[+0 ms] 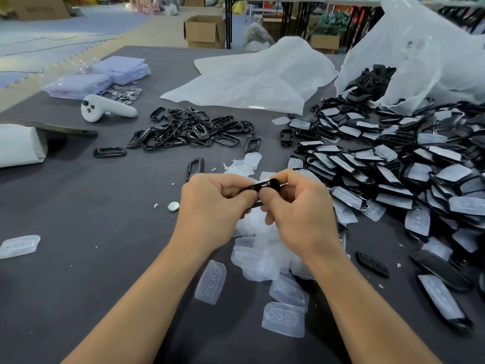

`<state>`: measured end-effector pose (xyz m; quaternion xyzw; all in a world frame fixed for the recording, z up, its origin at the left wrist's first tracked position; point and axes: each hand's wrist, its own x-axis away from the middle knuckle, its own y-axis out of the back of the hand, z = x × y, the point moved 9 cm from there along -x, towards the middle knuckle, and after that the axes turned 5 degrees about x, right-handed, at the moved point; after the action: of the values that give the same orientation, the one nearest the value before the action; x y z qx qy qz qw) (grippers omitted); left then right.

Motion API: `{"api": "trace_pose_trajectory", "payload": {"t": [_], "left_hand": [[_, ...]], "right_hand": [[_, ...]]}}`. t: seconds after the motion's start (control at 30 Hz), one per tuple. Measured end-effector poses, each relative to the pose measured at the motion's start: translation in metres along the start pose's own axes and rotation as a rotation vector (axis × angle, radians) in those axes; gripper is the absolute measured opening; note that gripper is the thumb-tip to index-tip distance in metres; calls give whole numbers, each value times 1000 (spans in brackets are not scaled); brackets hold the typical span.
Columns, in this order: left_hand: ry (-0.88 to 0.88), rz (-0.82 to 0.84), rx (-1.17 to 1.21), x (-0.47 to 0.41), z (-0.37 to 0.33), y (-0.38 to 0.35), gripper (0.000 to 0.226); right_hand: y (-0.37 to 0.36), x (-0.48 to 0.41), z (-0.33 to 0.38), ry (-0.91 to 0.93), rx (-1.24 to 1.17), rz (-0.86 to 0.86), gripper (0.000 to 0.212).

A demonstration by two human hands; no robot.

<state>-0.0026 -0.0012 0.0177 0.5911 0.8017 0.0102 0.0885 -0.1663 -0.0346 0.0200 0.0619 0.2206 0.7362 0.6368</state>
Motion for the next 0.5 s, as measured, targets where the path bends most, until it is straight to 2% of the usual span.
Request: {"api": "trace_pose_trajectory", "payload": {"t": [0.07,0.1,0.17,0.27,0.37,0.5], "left_hand": [[-10,-87,18,2,-1,3,24],[8,-100,107,3,1,1,19],[72,-40,311,4,3,-10,10],[73,-50,370,6,3,-15,22],[95,-129,425,4,6,-9,29],[185,-317,598,-6,18,19,27]], "right_hand": [[1,-1,-2,-49,-128,-24,14],[2,-1,-3,-73,-217,-42,15],[3,2,-3,-115,-375,-75,13],[0,7,-4,-150,-468,-66,7],[-9,9,1,-126,-390,-2,5],[-21,11,3,-181,-593,56,23]]}}
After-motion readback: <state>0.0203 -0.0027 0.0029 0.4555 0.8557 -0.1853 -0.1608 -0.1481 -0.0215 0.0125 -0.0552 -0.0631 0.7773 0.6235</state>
